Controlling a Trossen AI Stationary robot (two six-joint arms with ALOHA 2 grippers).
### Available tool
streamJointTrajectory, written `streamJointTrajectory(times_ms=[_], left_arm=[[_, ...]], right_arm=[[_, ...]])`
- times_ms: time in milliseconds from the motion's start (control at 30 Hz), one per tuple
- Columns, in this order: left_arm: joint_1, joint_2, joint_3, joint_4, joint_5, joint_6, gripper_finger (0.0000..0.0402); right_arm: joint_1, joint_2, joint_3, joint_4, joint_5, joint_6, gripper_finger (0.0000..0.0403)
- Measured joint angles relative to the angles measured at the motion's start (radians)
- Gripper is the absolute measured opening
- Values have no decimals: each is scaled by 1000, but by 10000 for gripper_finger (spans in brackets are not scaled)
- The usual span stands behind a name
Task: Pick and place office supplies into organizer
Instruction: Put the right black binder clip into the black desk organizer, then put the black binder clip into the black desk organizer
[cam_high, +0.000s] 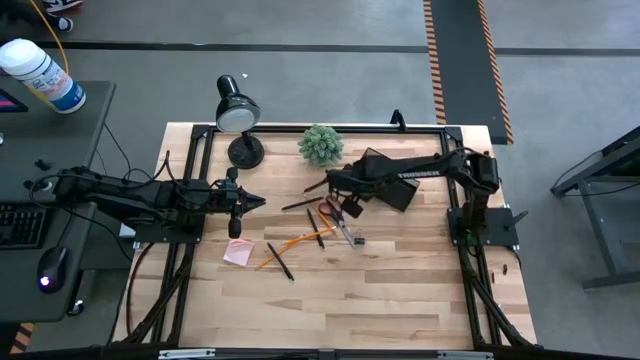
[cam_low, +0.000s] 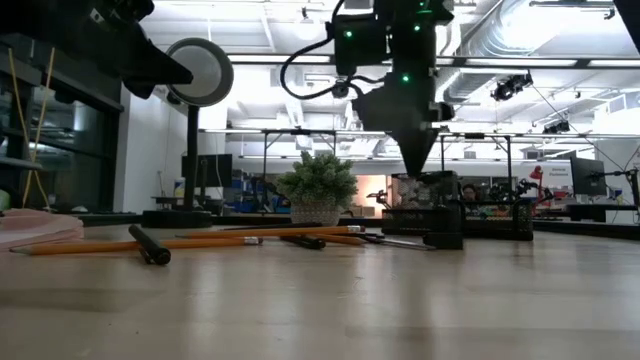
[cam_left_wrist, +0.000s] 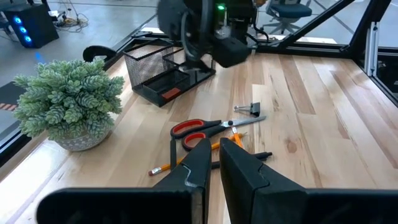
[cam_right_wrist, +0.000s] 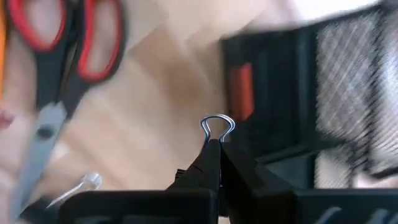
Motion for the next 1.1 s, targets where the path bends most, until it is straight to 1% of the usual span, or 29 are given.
streamJointTrajectory(times_ms=[233,433,600,700,1000,1100], left_arm=[[0,0,0,0,0,0,23],[0,0,0,0,0,0,24],[0,0,0,0,0,-1,24],[0,0,0,0,0,-1,24],[0,0,0,0,0,-1,24],[0,0,0,0,0,-1,24]], right_arm=[[-102,0,-18,-1,20,-165,0],[-178,-1,-17,2,-50,-237,0],[-191,-1,-17,4,-57,-280,4],[-191,-1,-17,5,-66,-295,18],[-189,-1,-17,7,-69,-279,85],[-184,-1,-10,-8,-112,-237,96]])
